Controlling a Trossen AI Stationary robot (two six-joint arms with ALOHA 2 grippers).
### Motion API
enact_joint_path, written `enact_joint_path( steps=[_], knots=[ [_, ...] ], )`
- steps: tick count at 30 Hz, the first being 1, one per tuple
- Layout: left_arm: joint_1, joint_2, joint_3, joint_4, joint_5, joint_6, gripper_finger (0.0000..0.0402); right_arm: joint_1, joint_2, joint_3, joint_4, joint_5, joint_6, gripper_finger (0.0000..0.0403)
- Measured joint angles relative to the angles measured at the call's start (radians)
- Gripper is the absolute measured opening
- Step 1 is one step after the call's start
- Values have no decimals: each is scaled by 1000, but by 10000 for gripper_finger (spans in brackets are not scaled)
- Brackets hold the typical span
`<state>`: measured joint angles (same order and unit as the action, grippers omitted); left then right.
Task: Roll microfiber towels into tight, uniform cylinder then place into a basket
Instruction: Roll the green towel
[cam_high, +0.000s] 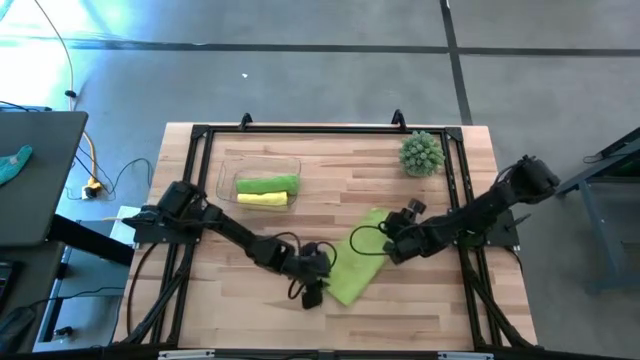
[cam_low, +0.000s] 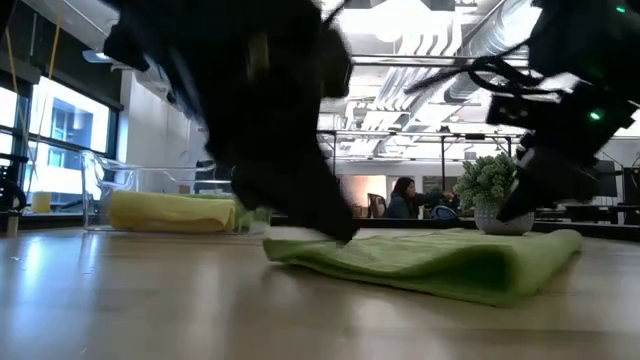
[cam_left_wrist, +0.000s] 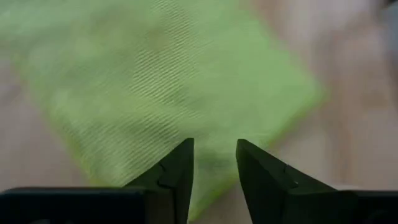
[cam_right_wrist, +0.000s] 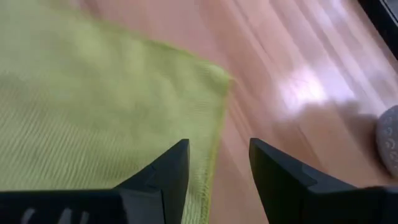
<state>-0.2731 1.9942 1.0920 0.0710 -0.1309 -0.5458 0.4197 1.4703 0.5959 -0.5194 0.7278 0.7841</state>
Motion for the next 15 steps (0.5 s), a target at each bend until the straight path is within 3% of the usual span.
enact_joint_path(
  steps=[3,10,15],
  knots=[
    [-14,-14,1,69,25,52,108,-19,-20,30,3,-31,29,161],
    [6,-44,7,63,-56,266,106,38,-31,91,125,-295,191,161],
    [29,-34,7,-33,-57,372,106,141,8,91,239,-256,315,161]
  ],
)
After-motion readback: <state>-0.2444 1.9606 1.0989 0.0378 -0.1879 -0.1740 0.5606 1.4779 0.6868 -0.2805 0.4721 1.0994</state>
